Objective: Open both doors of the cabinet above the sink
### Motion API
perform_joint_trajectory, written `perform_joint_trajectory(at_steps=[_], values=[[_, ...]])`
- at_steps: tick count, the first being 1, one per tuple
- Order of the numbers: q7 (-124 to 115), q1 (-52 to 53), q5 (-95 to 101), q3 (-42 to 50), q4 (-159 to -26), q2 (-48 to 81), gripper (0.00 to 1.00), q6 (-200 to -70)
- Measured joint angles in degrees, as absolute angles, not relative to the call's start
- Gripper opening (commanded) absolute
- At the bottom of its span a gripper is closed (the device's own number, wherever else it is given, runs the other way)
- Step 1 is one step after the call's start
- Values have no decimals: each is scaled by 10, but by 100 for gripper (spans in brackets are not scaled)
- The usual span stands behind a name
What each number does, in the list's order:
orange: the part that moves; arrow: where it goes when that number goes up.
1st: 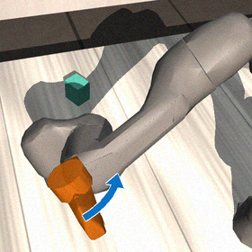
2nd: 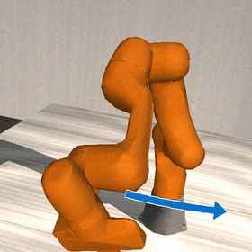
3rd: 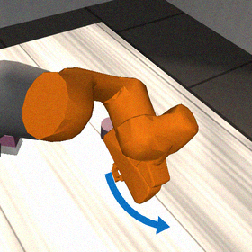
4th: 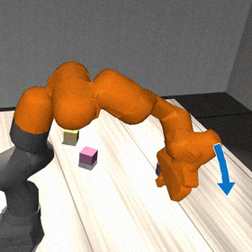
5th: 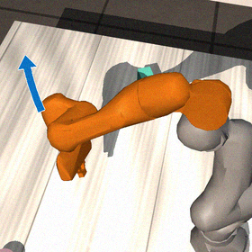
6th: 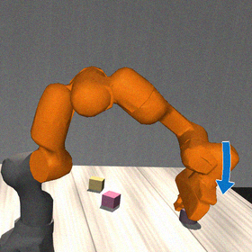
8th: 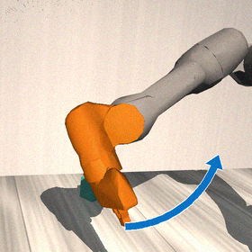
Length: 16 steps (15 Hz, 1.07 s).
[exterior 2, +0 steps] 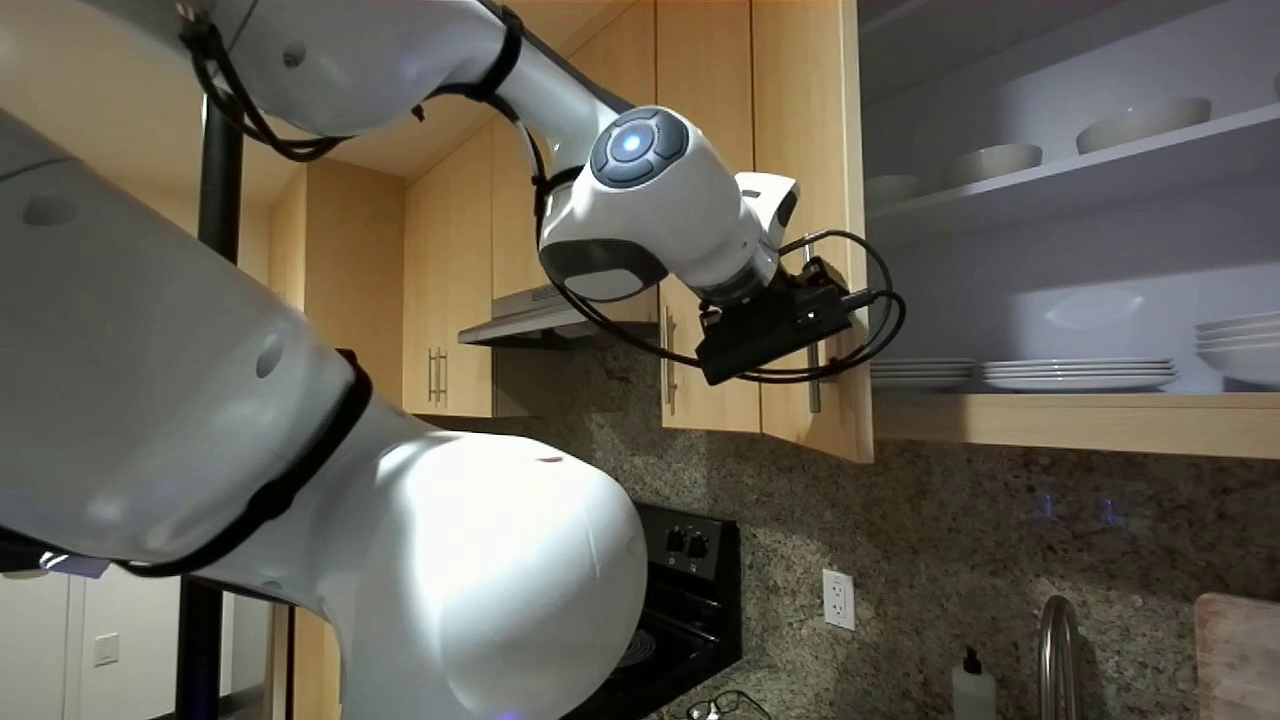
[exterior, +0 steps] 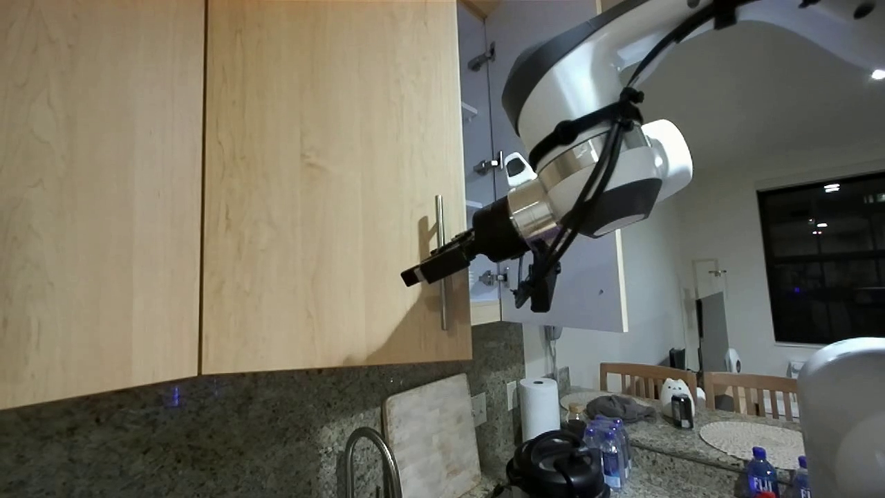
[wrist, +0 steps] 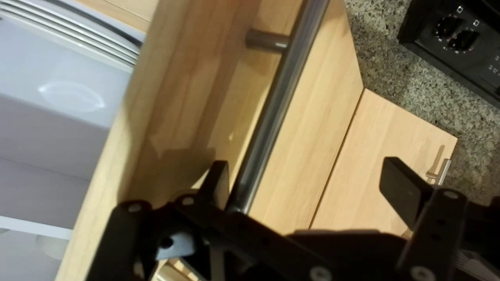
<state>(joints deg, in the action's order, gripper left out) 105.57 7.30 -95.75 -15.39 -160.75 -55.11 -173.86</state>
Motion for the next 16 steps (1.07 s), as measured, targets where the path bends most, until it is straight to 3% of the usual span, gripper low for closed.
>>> perform_joint_trajectory(at_steps=[7, 16], values=[[796, 42, -796, -157, -1606, -545, 100, -1703], [545, -171, -603, -160, -1590, -708, 100, -1354]])
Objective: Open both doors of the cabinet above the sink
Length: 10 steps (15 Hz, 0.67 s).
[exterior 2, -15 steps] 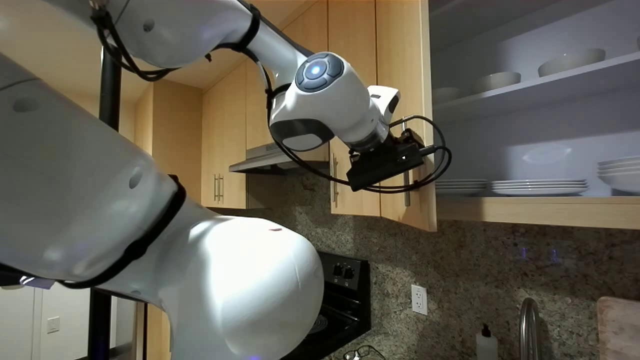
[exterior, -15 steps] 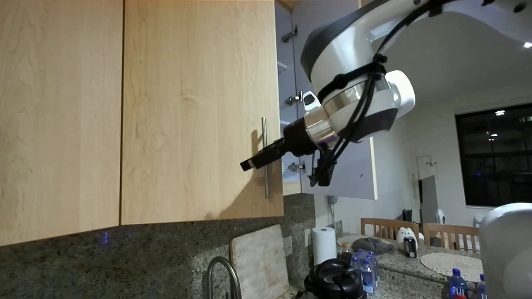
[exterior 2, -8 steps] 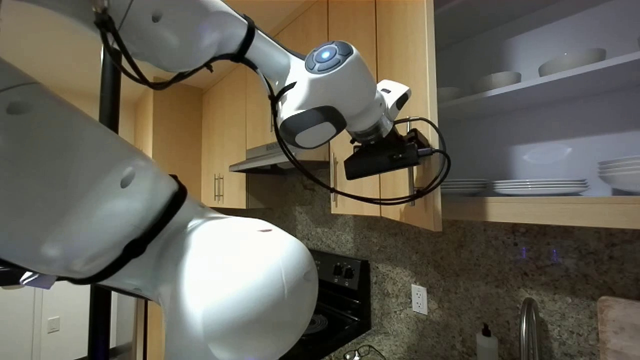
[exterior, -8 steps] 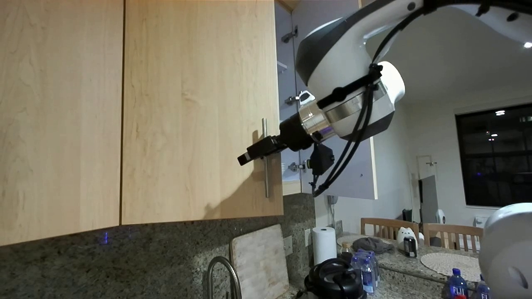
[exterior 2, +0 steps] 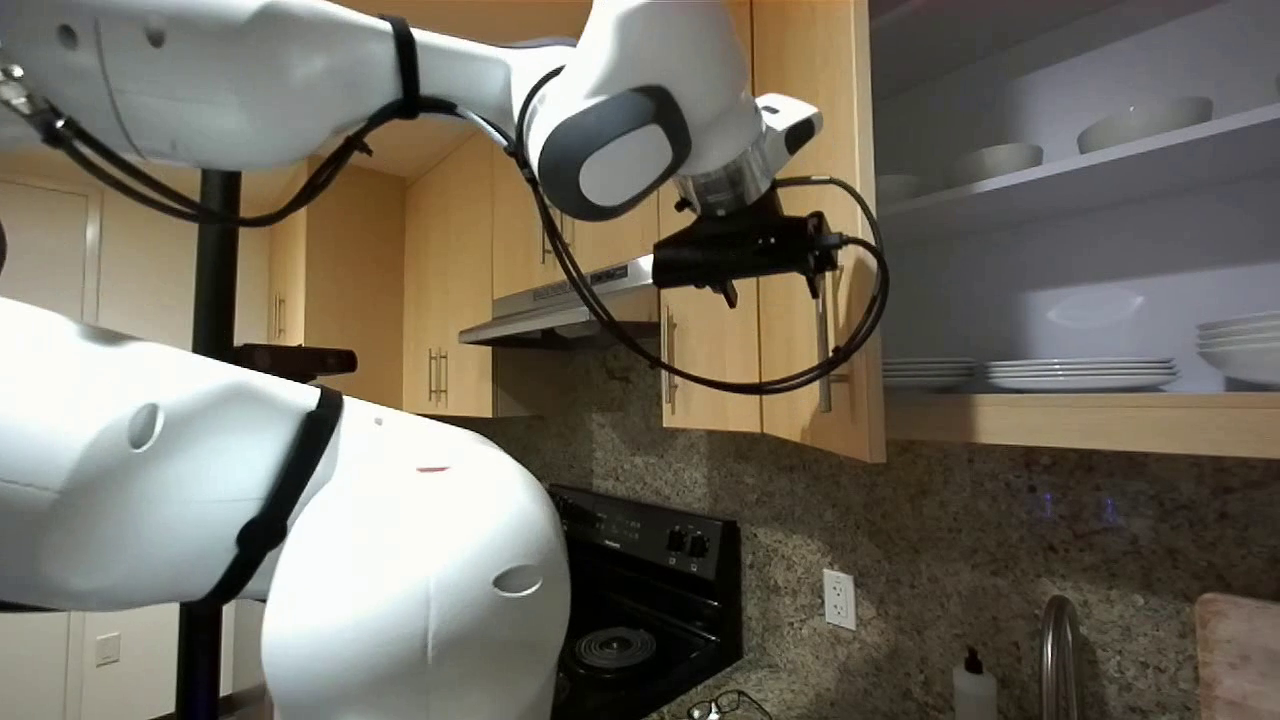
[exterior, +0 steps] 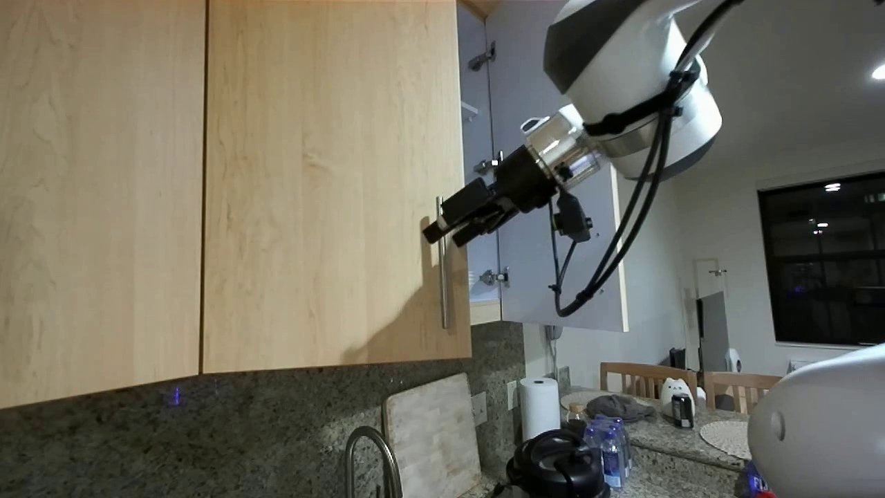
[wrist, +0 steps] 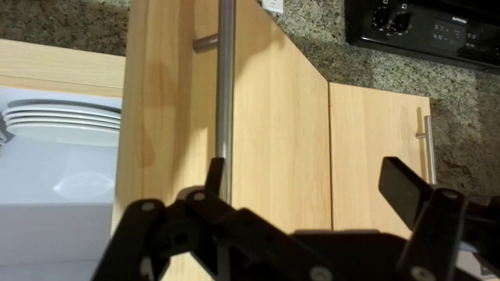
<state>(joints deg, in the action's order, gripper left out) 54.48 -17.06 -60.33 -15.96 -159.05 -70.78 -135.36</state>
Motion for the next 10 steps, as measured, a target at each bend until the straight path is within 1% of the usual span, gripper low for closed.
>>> perform_joint_trajectory(at_steps=[5, 7, 10], values=[[509, -233, -551, -79, -1591, -838, 100, -1189], [509, -248, -529, -49, -1590, -858, 100, -1182], [509, -226, -450, -13, -1588, -855, 100, -1248]])
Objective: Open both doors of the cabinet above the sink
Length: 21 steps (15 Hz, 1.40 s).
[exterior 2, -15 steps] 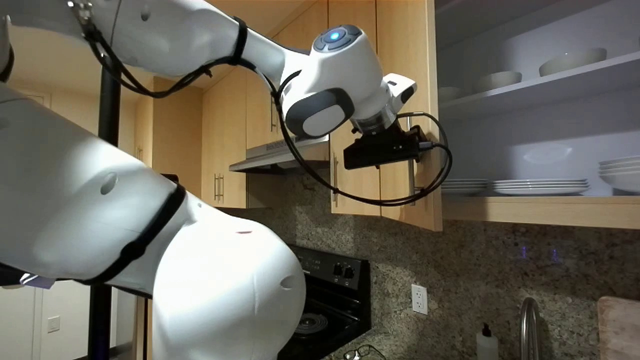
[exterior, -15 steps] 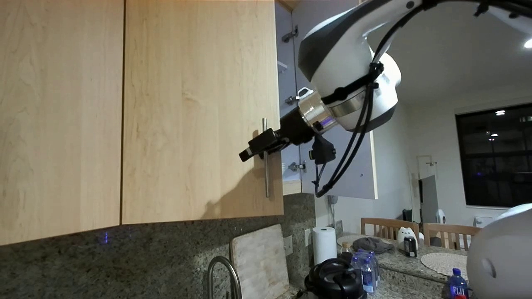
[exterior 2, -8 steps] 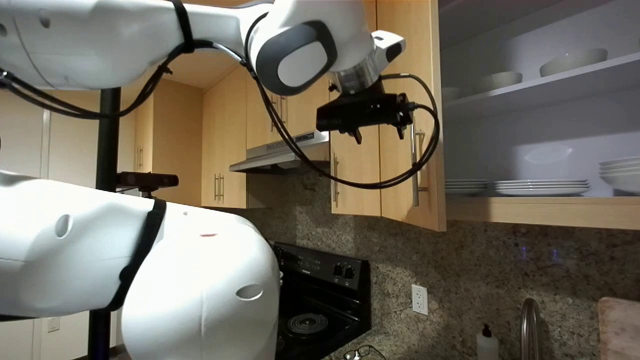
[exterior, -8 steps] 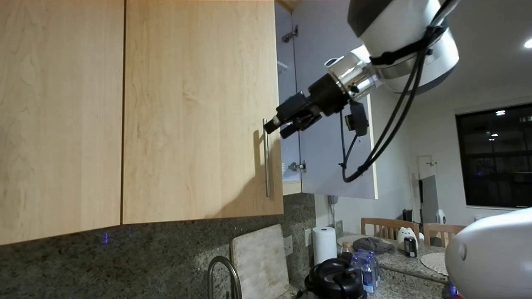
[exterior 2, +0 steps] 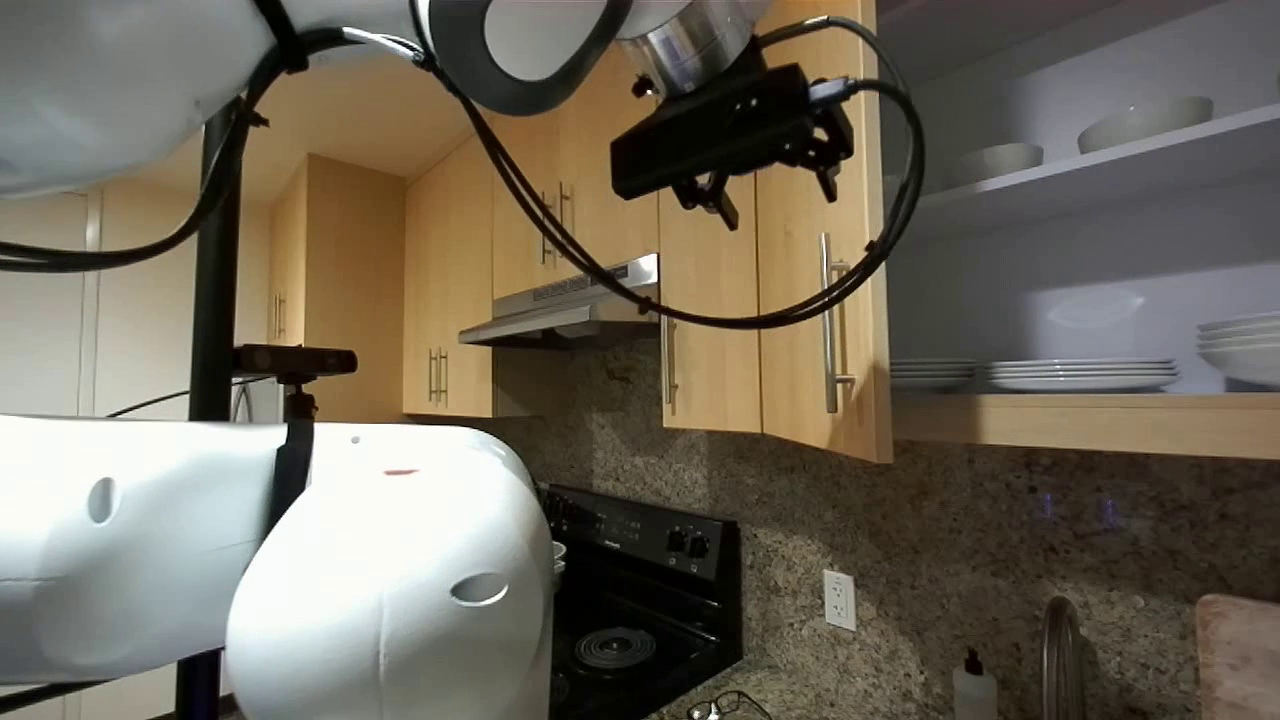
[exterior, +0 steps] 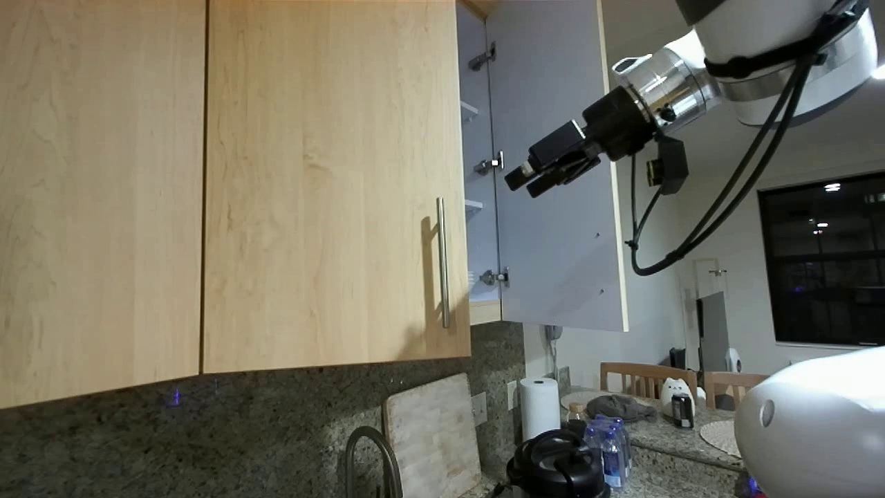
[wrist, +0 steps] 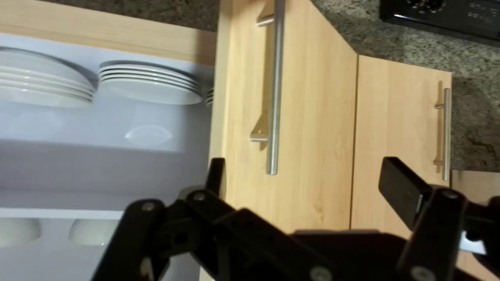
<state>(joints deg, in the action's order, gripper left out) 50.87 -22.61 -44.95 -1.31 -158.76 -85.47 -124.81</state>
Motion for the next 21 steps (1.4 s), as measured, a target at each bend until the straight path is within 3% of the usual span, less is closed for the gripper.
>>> perform_joint_trajectory(at_steps=[6, 14, 21], values=[[488, -191, -338, 29, -1561, -853, 100, -1269], [410, -24, -113, 56, -1470, -791, 100, -1271], [406, -3, -87, 62, -1457, -776, 100, -1272]])
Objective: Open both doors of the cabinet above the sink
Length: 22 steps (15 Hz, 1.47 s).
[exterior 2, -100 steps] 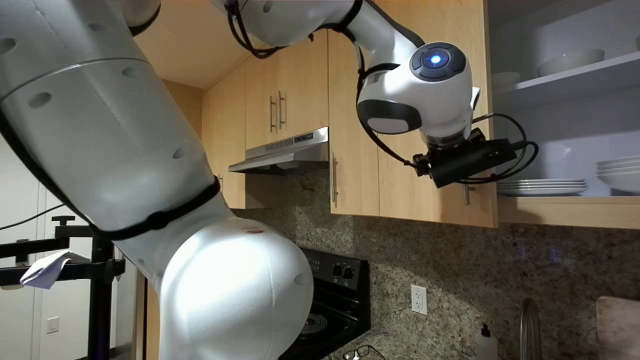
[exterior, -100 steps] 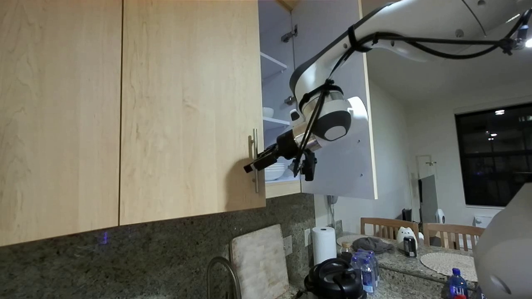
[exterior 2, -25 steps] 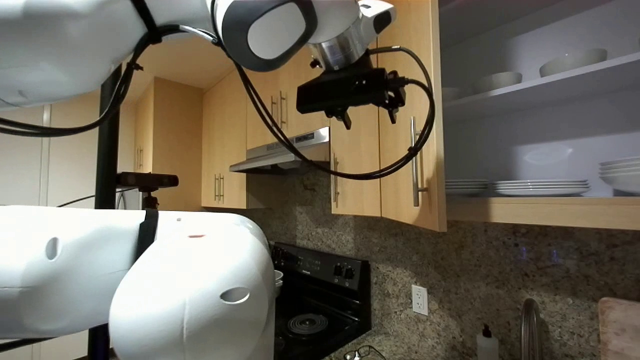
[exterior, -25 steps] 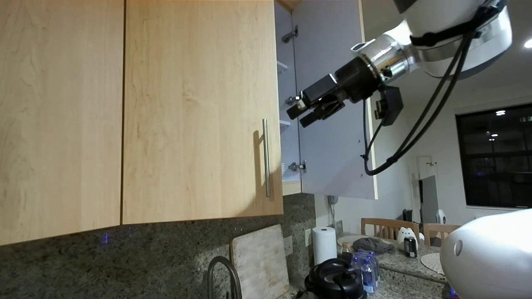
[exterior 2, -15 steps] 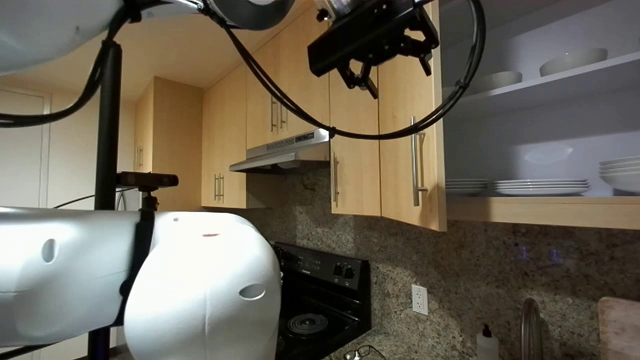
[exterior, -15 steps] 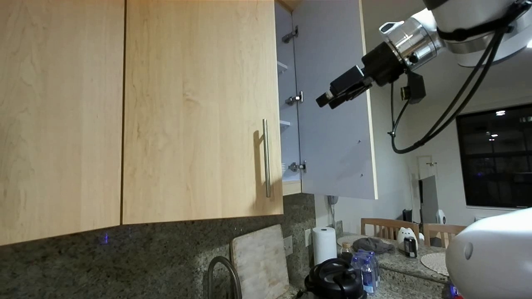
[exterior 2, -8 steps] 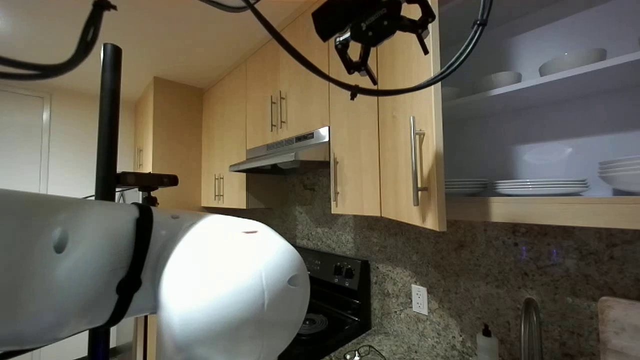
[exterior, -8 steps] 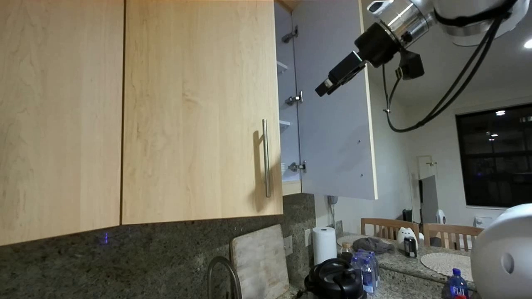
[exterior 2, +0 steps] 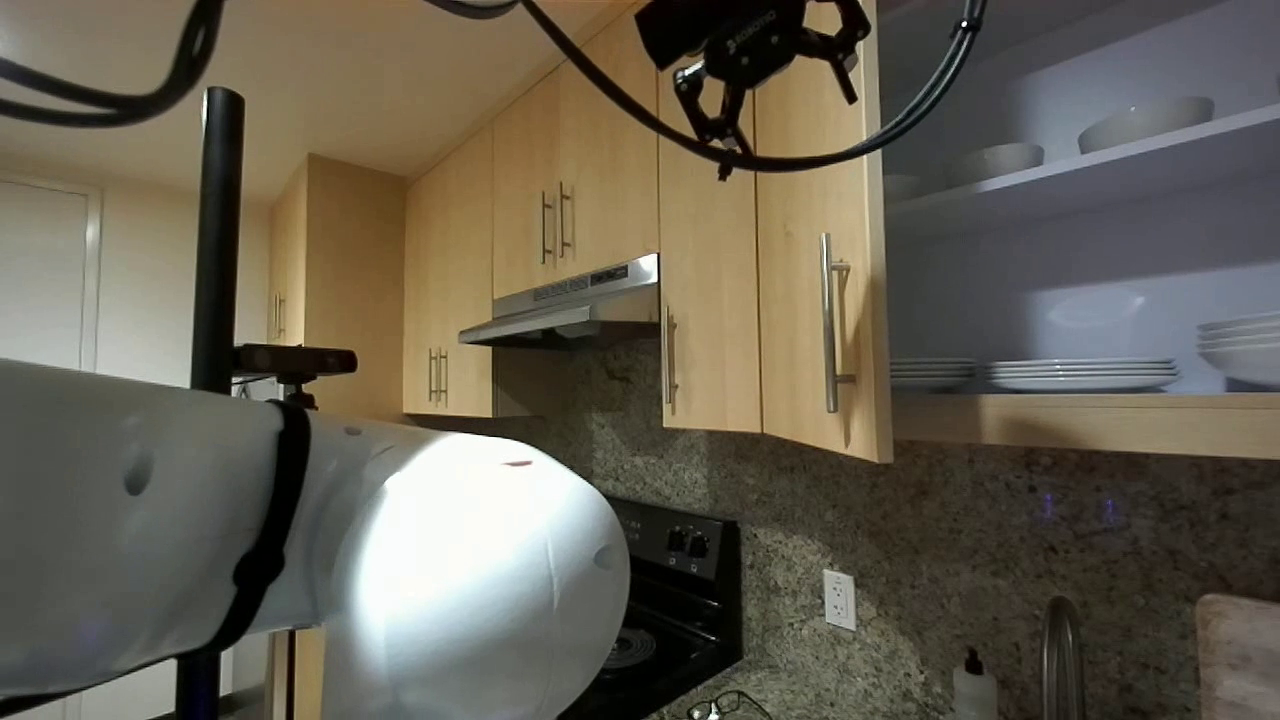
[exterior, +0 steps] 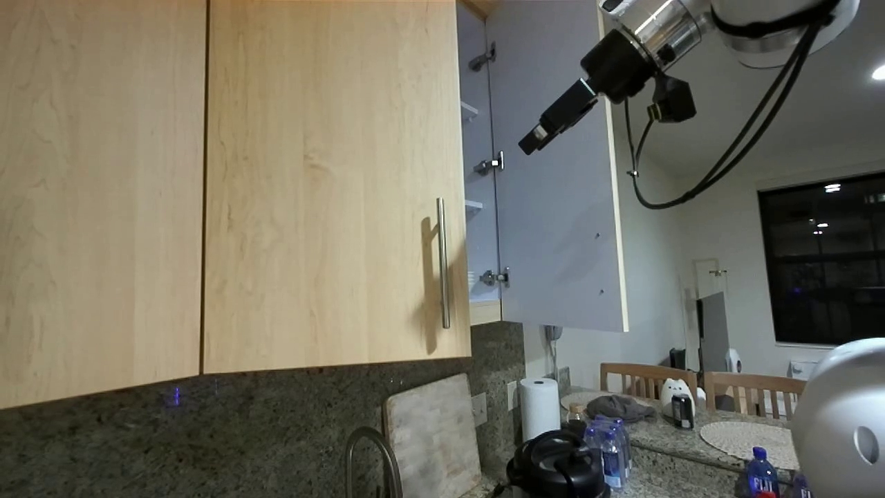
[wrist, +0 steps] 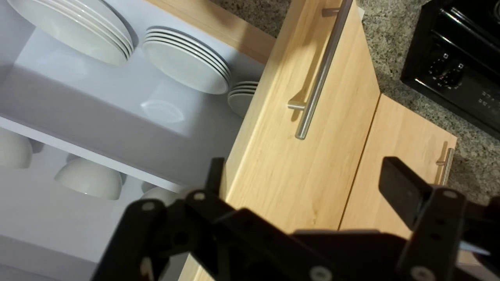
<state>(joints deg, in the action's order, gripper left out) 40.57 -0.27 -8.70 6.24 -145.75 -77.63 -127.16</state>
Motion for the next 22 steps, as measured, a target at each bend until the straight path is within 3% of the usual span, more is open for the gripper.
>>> perform_joint_trajectory(at_steps=[8, 22], values=[[405, 69, 11, 121, -1343, -721, 100, -1269], [405, 100, 57, 96, -1119, -455, 100, -1188]])
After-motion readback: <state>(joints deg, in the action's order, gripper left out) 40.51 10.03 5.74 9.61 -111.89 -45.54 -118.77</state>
